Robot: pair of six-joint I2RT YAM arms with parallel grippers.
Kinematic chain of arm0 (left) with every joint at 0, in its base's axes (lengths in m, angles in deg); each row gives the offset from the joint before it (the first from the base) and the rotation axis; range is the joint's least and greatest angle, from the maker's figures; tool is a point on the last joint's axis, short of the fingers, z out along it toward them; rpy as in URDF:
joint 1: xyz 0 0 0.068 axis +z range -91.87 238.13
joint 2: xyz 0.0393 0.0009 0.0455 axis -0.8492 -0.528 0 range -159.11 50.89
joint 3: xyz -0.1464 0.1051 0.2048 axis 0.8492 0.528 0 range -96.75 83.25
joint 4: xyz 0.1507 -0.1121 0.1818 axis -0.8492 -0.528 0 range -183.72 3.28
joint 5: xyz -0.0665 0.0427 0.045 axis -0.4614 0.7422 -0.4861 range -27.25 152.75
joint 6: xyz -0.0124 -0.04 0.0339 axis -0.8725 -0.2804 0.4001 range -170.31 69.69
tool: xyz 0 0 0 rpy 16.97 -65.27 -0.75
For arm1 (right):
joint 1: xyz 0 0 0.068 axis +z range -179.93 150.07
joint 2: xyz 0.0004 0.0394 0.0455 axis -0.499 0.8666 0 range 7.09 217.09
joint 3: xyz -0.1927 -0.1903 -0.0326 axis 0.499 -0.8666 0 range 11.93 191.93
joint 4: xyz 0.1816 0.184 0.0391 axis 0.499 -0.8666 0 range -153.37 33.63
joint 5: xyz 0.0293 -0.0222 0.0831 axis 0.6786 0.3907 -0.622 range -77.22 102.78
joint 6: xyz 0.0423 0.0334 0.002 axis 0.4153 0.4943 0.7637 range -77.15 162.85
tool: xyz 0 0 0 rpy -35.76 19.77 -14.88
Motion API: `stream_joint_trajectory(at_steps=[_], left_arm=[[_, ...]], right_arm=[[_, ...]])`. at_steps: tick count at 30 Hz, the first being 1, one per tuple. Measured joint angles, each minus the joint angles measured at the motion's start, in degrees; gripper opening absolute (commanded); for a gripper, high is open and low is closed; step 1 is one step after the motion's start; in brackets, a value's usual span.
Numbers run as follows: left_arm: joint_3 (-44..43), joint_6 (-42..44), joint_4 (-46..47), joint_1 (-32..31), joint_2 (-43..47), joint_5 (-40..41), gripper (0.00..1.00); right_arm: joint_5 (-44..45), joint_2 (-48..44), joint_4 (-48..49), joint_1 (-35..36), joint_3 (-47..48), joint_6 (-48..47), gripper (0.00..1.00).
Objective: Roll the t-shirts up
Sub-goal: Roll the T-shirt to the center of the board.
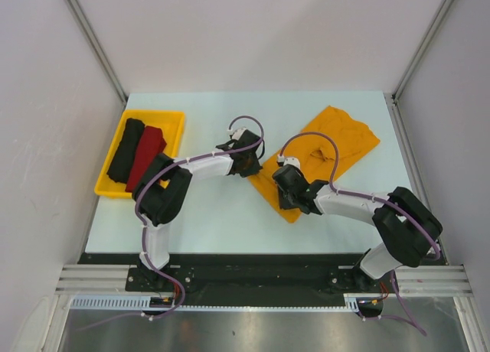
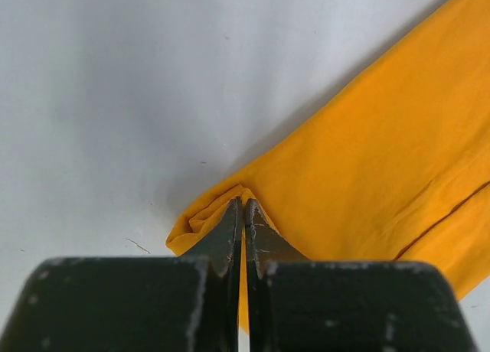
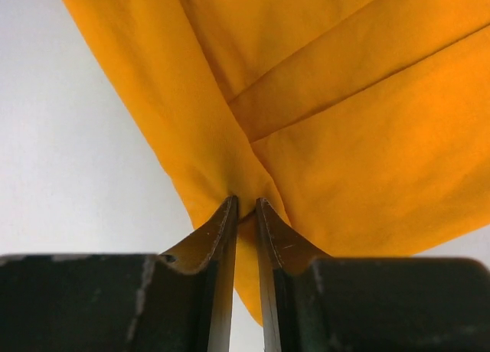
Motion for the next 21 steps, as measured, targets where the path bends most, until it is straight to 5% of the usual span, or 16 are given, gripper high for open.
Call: stream_joint_trajectory(at_steps=[3,5,6,9,14,21], left_arm=[[0.0,0.4,0.0,0.0,0.0,0.0,0.04],[0.0,1.0,0.1,0.0,0.0,0.0,0.2],[0.0,1.5,0.2,0.0,0.0,0.0,0.37],[1.6,3.0,1.9,0.0,1.2,0.0,0.55],[6.0,4.9,3.0,-0.1,7.5,0.0,0.53],[10.8,4.7,6.0,-2.2,16.5,-0.5,0.28]], right_arm=[[-0.1,0.0,1.1,0.0,-1.0,0.3,0.2],[-0.2,0.0,1.7,0.0,-1.4,0.3,0.2],[-0.3,0.0,1.9,0.0,-1.4,0.3,0.2],[-0.7,0.0,2.1,-0.1,-1.5,0.3,0.2],[-1.5,0.0,2.4,-0.2,-1.7,0.3,0.2],[-2.0,0.0,3.0,-0.2,-1.8,0.3,0.2]])
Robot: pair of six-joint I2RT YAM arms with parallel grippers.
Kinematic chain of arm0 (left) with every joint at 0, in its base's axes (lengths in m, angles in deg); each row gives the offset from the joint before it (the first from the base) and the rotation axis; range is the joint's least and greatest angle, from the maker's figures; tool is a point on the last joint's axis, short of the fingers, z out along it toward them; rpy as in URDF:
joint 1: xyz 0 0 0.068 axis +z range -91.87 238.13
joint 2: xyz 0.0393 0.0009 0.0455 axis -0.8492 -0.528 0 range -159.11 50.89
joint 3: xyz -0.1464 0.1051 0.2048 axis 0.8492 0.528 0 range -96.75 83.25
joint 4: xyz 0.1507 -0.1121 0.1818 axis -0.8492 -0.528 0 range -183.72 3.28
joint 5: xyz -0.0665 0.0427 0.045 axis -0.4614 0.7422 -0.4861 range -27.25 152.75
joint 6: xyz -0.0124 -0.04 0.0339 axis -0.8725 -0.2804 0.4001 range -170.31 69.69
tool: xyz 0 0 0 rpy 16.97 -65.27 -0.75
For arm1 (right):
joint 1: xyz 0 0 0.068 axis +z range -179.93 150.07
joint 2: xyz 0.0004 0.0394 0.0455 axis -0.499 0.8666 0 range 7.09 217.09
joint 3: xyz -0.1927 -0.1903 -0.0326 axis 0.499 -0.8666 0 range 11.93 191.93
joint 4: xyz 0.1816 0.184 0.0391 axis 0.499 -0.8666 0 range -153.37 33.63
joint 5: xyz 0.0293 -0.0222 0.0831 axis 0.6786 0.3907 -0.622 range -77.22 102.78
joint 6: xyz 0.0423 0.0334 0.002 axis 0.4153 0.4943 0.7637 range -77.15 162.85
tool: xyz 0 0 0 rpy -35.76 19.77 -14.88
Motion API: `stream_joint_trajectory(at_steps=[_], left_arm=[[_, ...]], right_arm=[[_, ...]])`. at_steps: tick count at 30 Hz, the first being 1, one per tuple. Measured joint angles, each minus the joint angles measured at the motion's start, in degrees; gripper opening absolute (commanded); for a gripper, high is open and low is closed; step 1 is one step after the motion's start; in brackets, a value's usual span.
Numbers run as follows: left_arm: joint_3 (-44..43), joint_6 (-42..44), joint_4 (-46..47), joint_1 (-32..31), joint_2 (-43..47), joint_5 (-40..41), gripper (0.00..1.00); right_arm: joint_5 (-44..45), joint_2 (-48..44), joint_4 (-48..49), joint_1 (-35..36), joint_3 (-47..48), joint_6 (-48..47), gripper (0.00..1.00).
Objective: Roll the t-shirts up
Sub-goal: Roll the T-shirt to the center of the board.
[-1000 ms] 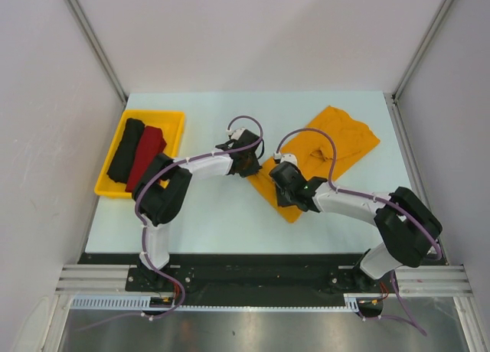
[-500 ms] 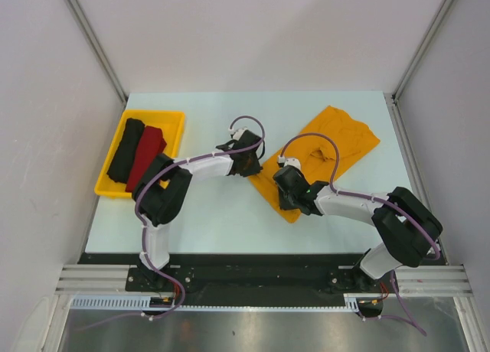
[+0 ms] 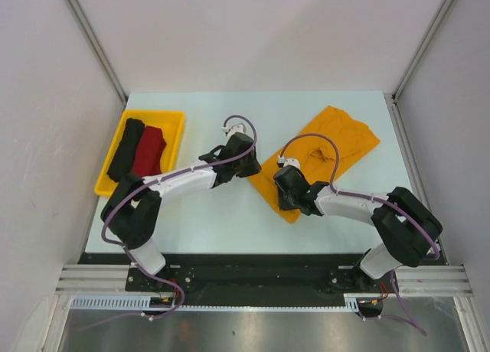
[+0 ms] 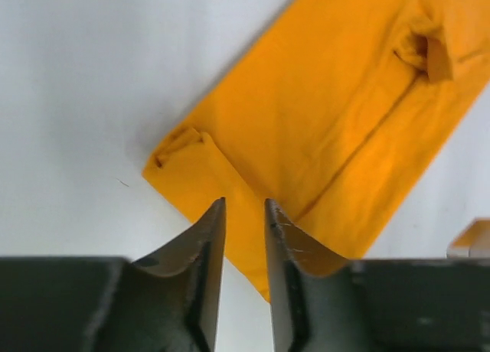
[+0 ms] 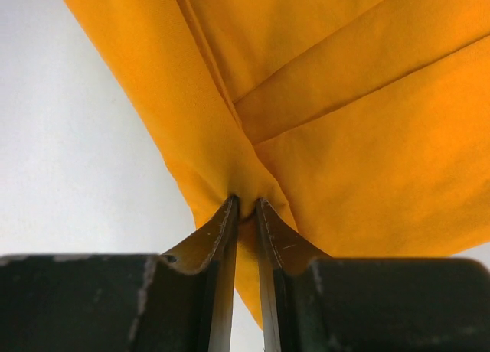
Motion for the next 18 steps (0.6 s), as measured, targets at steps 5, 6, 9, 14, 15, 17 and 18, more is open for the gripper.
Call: stream_joint_trajectory(at_steps=[5,6,9,14,15,17,18], left_arm=[[2.4,-1.6,3.1,-2.1,-0.5,-3.8,0.18],[2.4,-1.9,3.8,-2.4,-1.2,-4.7,0.17],[2.4,-3.1,6.1,-2.6,-3.6,-7.2,0.15],[2.3,-4.3,7.4,-2.6,-7.2,-9.2,0.11],[2.3,-4.5,7.5,-2.6,-7.8,-9.6,0.11],[2.3,-4.8,7.6,-2.6,-8.8,-9.8,0.1],[2.3,-4.8,7.6,-2.6,-9.3,-9.8,0.09]], right_arm=[[-0.1,0.1,0.1,0.0,0.0,0.3,0.19],[-0.1,0.1,0.1,0.0,0.0,0.4,0.19],[-0.1,0.1,0.1,-0.1,0.0,0.5,0.19],[-0.1,0.1,0.1,-0.2,0.0,0.8,0.24],[-0.1,0.0,0.0,-0.2,0.0,1.0,0.25],[-0.1,-0.4,-0.3,-0.2,-0.1,1.0,0.25],[-0.1,-0.7,-0.5,-0.2,-0.1,1.0,0.26]])
